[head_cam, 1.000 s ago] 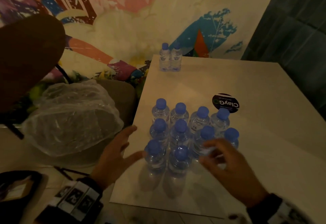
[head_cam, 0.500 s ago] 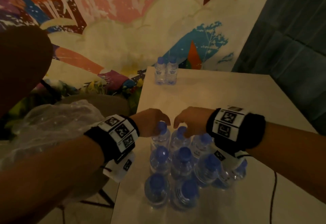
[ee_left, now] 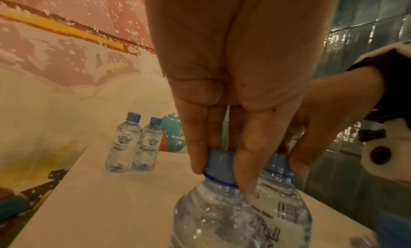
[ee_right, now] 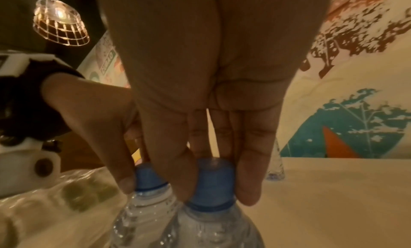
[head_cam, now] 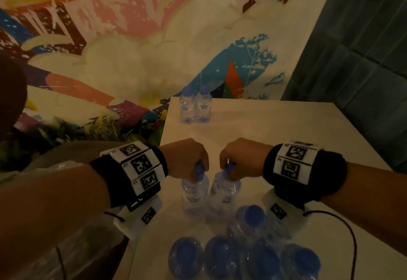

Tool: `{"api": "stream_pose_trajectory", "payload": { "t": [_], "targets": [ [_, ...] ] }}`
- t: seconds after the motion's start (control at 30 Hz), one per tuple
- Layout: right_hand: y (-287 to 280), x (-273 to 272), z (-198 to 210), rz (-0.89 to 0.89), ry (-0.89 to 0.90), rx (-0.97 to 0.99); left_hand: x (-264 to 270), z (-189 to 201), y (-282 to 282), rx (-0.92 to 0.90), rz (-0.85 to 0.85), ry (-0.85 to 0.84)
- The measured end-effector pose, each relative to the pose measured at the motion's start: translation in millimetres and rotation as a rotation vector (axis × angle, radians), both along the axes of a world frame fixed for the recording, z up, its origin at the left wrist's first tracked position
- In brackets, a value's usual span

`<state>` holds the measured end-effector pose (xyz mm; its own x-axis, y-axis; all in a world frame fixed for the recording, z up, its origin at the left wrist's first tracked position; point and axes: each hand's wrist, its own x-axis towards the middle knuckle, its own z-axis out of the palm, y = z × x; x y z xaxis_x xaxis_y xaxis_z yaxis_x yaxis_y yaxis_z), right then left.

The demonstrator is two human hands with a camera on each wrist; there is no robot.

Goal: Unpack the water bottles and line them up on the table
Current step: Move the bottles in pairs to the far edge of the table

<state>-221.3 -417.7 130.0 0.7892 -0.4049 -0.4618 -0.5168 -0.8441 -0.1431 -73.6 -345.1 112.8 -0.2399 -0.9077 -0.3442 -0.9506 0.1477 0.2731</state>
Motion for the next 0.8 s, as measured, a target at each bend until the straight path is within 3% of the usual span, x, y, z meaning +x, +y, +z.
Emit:
{"api": "stream_pose_trajectory", "payload": {
  "t": [0.2, 0.43, 0.53, 0.8],
  "targets": [
    [-95, 4, 8, -0.058, -0.112, -0.078, 2, 22, -88, -0.068, 0.117, -0.009],
    [-195, 16, -8, -0.135, -0.186, -0.188, 4, 2, -193, -0.154, 0.236, -0.080],
    [-226, 23, -18, -0.168, -0.248, -0.216, 8, -7, -230, -0.201, 0.296, -0.083],
    [-266, 49, -37, -0.175, -0.286, -0.251, 13, -18, -287, -0.235, 0.321, -0.279]
  ]
}}
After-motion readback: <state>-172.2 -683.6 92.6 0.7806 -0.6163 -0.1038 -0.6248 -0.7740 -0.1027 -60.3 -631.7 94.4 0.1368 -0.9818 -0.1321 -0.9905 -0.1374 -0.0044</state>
